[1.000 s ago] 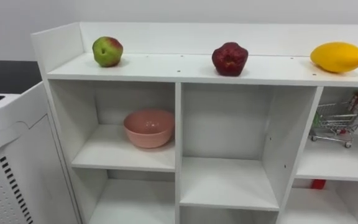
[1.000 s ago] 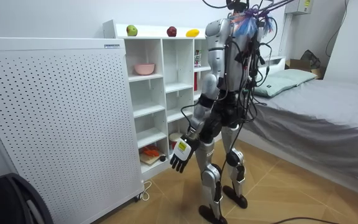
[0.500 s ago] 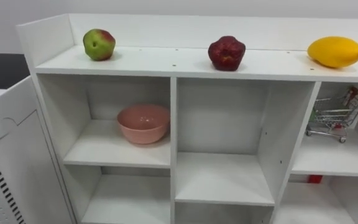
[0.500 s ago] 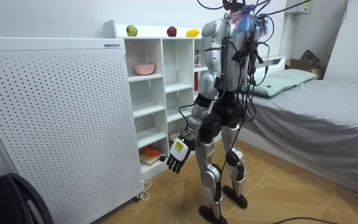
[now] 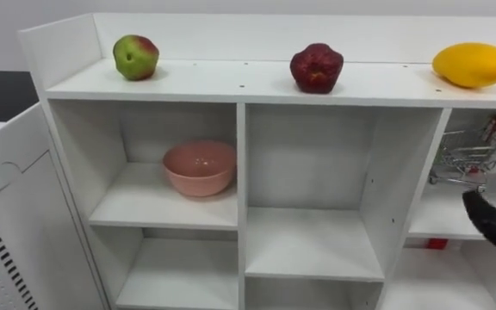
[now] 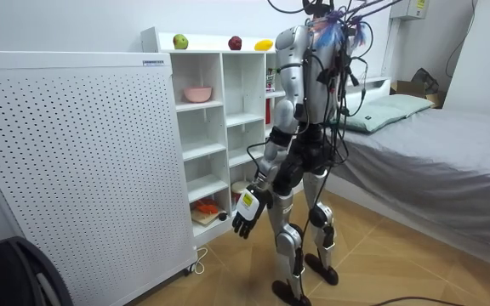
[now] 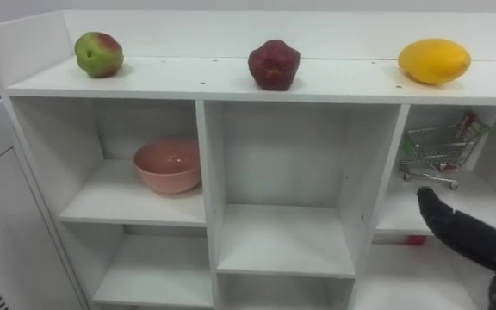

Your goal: Arrange fruit in the closet

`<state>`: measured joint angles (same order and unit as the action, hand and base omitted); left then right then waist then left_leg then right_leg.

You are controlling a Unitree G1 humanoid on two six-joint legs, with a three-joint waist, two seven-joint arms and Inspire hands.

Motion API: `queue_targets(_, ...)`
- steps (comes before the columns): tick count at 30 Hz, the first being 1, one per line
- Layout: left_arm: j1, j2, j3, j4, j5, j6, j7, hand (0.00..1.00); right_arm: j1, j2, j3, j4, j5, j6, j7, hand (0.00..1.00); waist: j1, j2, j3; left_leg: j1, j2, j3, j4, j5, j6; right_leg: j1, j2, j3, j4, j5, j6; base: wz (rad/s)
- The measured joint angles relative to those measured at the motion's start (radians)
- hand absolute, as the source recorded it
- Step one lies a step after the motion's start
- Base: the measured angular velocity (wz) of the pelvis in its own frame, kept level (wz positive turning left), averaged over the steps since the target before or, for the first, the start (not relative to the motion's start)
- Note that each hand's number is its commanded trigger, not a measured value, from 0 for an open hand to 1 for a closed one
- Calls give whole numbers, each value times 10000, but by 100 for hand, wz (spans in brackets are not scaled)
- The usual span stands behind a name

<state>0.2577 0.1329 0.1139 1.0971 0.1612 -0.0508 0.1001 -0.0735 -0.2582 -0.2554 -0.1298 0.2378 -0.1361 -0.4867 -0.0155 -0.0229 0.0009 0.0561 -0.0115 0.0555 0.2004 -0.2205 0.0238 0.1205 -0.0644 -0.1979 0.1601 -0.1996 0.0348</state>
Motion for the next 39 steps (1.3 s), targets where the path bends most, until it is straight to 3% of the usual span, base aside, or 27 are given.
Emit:
queue_targets(7,-4,107,3,7,73,-32,8,0,-1057,-688,192,-402,-140,-349,114,0,209,-340,8,60,15,-18,-33,2,-2,44,5,-80,88,1,0,0)
queue_targets(14,-57,182,-177,142,80,-12,10,0,-2137,-730,493,-407,-130,-374,318,0,272,-369,19,70,-5,-112,-6,23,26,153,-53,-505,88,11,12,7)
queue_targets(19,-153,221,-176,109,220,124,-70,0,-2737,-936,855,-404,-125,-333,546,0,437,-378,43,14,3,-110,-34,30,16,77,-45,-538,86,11,12,1)
queue_targets(26,-434,431,-174,98,1170,235,-308,0,-3202,-1121,900,-229,-10,-230,1300,0,643,-674,46,-86,-9,-310,59,34,14,67,-51,-768,87,11,12,7)
queue_targets(30,-442,443,-173,100,1176,290,-389,0,-3310,-1303,908,-65,79,-229,1524,0,803,-661,57,-88,-12,-323,62,33,14,64,-56,-798,91,12,12,1)
queue_targets(35,-424,440,-170,99,1294,580,-429,0,-3702,-1313,1227,-6,446,-127,2138,0,940,-449,132,-90,-7,-350,80,33,13,71,-53,-792,86,11,12,0)
queue_targets(39,-401,439,-165,109,1441,729,-429,0,-3749,-1323,1283,2,775,72,2395,0,1032,-342,59,-79,-3,-345,63,36,10,74,-51,-792,86,11,13,0)
